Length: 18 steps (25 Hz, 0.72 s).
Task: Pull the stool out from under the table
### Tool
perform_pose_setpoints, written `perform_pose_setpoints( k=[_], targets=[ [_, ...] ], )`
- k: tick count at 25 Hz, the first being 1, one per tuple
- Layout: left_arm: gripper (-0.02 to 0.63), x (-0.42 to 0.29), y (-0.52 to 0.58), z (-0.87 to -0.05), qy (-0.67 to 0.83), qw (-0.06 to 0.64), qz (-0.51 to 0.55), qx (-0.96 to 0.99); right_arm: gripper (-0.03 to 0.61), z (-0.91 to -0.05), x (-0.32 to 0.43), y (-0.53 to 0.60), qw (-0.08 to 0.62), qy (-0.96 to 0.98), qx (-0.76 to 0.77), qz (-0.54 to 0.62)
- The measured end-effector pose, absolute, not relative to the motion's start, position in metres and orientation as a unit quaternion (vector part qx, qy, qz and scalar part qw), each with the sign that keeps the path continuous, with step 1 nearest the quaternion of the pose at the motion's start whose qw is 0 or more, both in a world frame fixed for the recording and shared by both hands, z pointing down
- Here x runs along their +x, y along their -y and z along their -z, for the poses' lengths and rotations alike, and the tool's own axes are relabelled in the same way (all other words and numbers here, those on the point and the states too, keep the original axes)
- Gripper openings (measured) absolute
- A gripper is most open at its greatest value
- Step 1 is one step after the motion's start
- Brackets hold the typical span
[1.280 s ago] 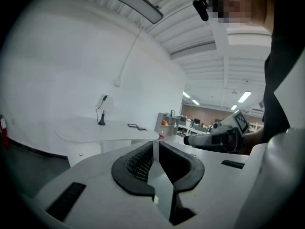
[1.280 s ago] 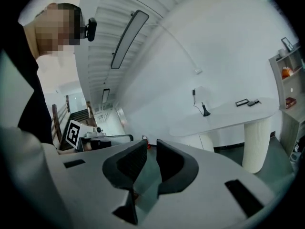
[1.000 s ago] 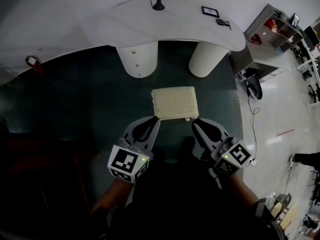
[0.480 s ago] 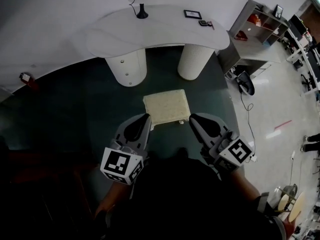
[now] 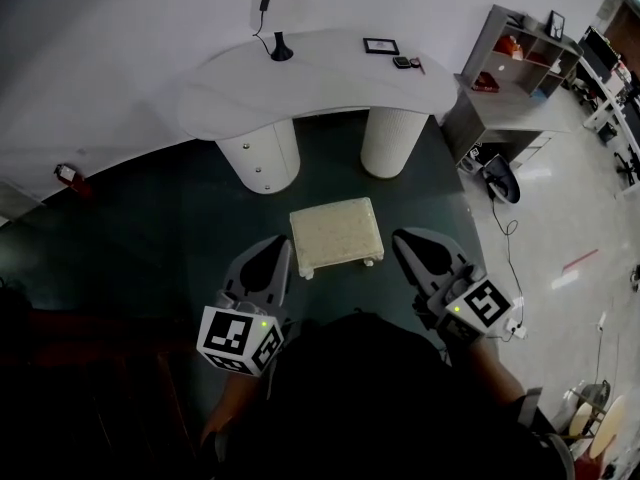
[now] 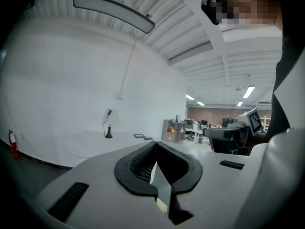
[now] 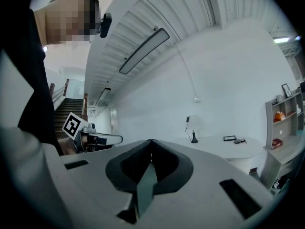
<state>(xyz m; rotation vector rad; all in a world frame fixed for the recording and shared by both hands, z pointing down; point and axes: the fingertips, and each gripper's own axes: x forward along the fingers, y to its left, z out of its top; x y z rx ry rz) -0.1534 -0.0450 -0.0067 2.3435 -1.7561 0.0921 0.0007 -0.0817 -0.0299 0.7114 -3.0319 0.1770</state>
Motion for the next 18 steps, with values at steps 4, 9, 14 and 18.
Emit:
perform_pose_setpoints(
  k=[4,9,14,18],
  targets=[
    [0.015,-0.162,0.042,0.007,0.620,0.109,-0.041,0.776,0.017,0.031,0.018,0.092,0.011,0.970,0.237,-0.051],
    [0.015,-0.165,0.043,0.010,0.632,0.112,-0.047,0.766,0.017,0.036,0.027,0.100,0.010,0.970,0.238,-0.039],
    [0.015,-0.151,0.047,0.017,0.624,0.096,-0.057,0.774,0.017,0.037,0.026,0.098,0.001,0.971,0.234,-0.036],
    [0.015,-0.149,0.048,0.023,0.621,0.087,-0.064,0.776,0.017,0.039,0.024,0.096,0.000,0.972,0.231,-0.034]
  ],
)
